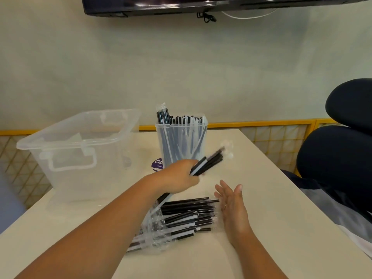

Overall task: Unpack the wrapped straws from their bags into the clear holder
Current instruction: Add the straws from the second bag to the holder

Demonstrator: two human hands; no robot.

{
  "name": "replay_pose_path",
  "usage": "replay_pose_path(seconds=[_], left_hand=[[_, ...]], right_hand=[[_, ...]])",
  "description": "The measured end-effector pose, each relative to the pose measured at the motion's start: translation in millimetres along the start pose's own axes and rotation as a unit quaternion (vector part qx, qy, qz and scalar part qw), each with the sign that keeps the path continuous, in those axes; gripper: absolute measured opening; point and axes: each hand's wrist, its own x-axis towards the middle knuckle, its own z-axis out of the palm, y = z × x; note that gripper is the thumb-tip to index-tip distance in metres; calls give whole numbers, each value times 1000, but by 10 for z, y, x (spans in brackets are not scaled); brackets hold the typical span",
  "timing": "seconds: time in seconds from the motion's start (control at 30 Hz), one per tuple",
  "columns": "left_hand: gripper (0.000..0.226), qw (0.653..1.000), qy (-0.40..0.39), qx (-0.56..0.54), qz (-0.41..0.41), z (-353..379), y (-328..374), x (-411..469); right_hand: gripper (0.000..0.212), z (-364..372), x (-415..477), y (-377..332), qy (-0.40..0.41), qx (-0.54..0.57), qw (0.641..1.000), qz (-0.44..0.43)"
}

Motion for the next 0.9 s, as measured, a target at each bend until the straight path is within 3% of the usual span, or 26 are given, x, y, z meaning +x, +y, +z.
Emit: replay_pose_path(seconds=[0.17,0.4,0.53,0.63,0.73,0.9], left_hand=[[14,976,127,-166,61,-255,209,-64],[15,891,286,-347,69,-392,293,-126],[15,885,315,-335,74,-424,245,-134],[10,881,347,-315,64,-384,208,-95],[35,869,370,-320,72,-353,235,-70],[47,866,383,-303,104,-350,260,51]], right_hand=[[78,37,-50,-11,-25,-60,998,7],[80,157,-165,-96,-63,-202,977,11],[52,262,-92,-580,-44,-203,977,-57],[61,492,-56,-1223,-60,-165,976,-133],[52,785,-66,-1700,-97,-259,940,-198],[32,1185,-62,-1957,-165,-343,903,-201]])
